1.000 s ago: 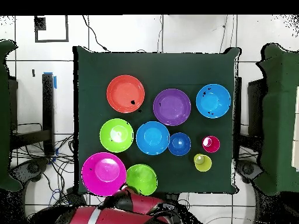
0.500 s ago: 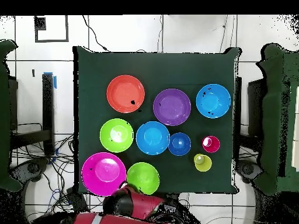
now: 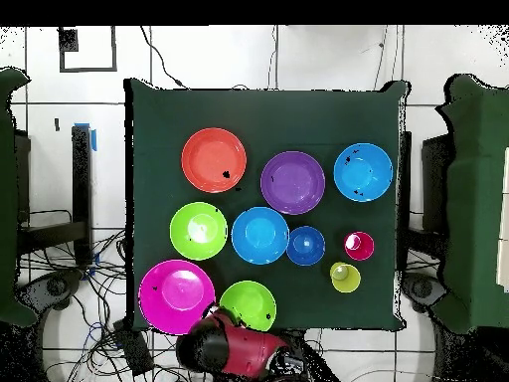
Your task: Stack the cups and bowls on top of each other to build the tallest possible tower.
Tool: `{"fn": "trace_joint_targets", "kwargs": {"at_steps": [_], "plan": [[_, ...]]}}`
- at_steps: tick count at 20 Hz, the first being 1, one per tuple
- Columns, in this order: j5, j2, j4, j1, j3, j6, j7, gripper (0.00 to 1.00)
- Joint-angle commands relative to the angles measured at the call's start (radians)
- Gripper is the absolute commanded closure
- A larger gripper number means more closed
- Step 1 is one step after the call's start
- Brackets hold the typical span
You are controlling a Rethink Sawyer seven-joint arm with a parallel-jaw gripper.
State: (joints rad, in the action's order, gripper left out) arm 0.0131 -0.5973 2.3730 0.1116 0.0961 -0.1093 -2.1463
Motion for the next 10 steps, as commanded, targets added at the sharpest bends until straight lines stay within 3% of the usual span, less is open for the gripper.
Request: {"fn": "trace_joint_targets", "kwargs": {"at_steps": [1, 10], "plan": [[0.047, -0.002, -0.110, 0.015, -0.106, 0.100, -0.125, 0.00], [0.091, 0.032, -0.147, -0.027, -0.091, 0.075, -0.152, 0.00]]}}
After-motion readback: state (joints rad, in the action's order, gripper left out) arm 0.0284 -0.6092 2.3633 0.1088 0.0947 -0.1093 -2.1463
